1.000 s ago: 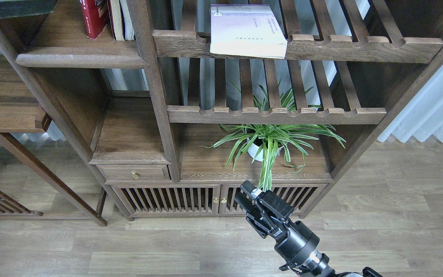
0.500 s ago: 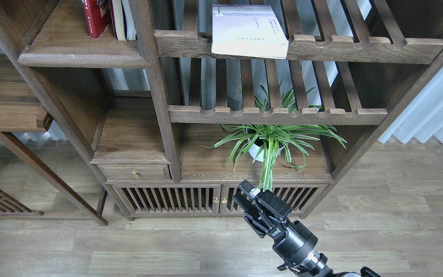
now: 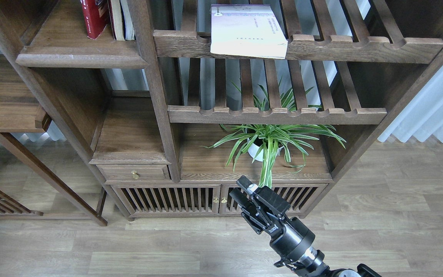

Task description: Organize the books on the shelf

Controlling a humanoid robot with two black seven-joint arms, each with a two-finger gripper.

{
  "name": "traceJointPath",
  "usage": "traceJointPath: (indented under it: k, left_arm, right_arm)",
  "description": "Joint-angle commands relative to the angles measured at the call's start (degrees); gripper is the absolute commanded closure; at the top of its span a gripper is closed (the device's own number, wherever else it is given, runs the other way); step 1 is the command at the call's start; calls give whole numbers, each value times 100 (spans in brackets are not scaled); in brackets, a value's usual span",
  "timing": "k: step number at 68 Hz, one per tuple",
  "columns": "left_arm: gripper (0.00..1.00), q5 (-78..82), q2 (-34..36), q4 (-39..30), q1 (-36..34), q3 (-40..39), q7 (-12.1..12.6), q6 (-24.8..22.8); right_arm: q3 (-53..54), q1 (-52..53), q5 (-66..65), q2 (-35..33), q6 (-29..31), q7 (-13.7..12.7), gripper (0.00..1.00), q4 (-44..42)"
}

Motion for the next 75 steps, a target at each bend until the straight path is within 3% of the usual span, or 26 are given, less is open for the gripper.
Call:
traceJointPath:
  k: [1,16,29,50,66,75]
  left_arm:
    - [100,124,-204,143,20,27,-444,0]
    - [100,352,-441,451,11,0,-506,0]
    - [100,414,-467,697,20,53,-858,0]
    - [99,686,-1056,987,-59,106,-919,0]
    - [99,968,-1320,1128,-199,246,-1104,0]
    - [99,1205,-1381,1338,-296,404,-1332,0]
  right_arm:
    - [-5,12,9,12,0,0,36,-2]
    - [4,56,9,100,0,9,36,-2]
    - [4,171,9,108,0,79,36,-2]
    - [-5,232,9,196,0,79,36,-2]
    - [-14,390,18,363,0,79,36,-10]
    - [-14,408,18,513,0,79,36,-2]
